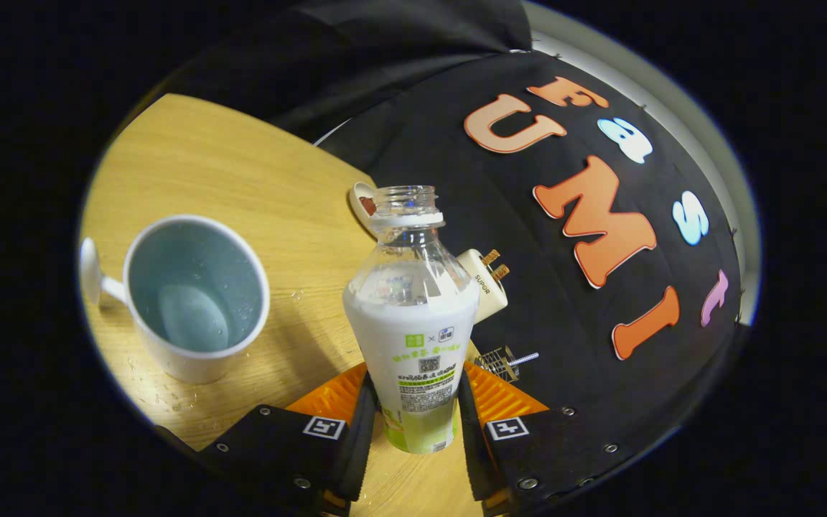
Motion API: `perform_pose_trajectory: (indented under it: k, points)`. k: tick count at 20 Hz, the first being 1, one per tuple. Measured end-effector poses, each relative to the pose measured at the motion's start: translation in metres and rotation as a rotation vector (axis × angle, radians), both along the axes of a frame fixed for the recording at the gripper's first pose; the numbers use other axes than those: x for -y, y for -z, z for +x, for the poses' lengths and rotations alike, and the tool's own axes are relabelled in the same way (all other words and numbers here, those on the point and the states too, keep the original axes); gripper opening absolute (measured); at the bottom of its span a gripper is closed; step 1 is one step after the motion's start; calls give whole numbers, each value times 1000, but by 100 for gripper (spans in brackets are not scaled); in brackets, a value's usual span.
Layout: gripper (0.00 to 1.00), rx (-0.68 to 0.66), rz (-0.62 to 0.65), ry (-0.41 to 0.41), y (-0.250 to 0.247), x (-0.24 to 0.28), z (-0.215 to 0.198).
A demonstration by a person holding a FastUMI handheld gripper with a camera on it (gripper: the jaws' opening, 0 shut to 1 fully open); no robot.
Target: Take the bottle from table, then pour the juice into the cup, finally place the bottle on the coaster
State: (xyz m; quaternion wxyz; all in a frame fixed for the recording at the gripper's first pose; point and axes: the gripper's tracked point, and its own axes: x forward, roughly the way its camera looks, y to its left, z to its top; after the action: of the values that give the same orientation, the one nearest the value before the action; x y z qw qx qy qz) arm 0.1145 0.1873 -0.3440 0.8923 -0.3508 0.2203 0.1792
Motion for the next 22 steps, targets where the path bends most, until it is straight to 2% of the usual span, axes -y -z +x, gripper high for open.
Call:
perform_pose_trajectory:
  k: [3,6,10,16,22]
  points:
    - [57,-29,220,74,0,-2,19]
    - [57,-15,327,159,-1,8,43]
    - [57,-77,479,266,12,20,58]
    - [57,-142,634,380,32,31,76]
    - [59,-180,658,431,50,36,76]
